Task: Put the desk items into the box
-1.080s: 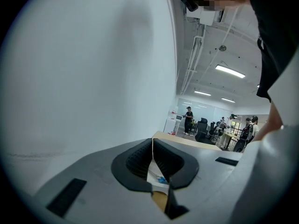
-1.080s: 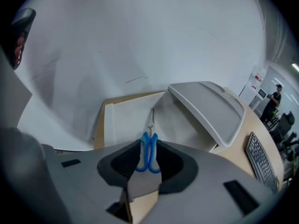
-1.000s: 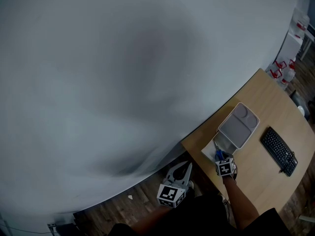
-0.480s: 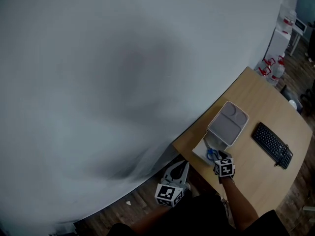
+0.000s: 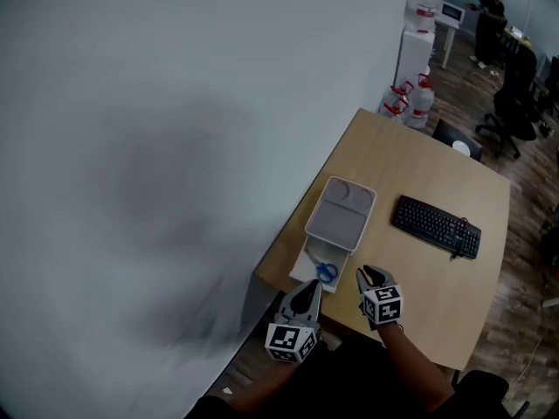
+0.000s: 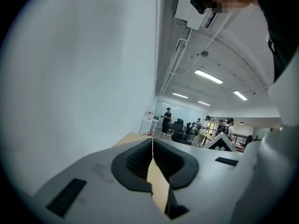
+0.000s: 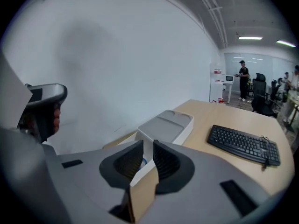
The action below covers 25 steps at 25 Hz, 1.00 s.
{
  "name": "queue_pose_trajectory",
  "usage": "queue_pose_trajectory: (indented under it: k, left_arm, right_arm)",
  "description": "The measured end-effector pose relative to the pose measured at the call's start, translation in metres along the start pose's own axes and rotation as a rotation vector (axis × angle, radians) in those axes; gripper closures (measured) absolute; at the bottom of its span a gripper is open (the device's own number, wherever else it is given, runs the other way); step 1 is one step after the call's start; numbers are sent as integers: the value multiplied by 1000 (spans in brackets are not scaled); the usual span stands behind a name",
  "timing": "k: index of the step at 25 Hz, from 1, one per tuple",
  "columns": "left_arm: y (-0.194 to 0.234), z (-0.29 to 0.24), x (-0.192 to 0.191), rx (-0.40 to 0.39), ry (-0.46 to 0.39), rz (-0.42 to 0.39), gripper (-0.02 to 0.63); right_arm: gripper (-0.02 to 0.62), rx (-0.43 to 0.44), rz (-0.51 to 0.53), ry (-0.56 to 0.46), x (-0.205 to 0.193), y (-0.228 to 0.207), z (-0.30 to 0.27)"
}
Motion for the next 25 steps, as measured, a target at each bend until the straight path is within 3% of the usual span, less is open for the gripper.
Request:
queue_pose_trajectory:
  k: [4,9,15,25]
  left_arm:
    - [-27,-33,4,-118,14,-15,588]
    - [-60,-71,9,-273,5,-29,588]
    - [-98,-104,6,-398,24,-48,588]
    - [-159,-149,-3,-536,80,-69,588]
  right_arm:
    - [516,-68,-39,-74,4,-17,48]
    - [529,-151,-94,-124,-2,-43,98]
    - [529,-283,-245,-217,-15,-77,165]
    - [529,-484,-324,-321,-43,-126,240]
Point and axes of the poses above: the fingertips, and each gripper's own axes: z backward along the fingers, y to its left, x out of its top, the point moved 9 cm from there along z, backward along the fingers, and after that the axes turned 6 degrees about -x, right-handed, at the moved point
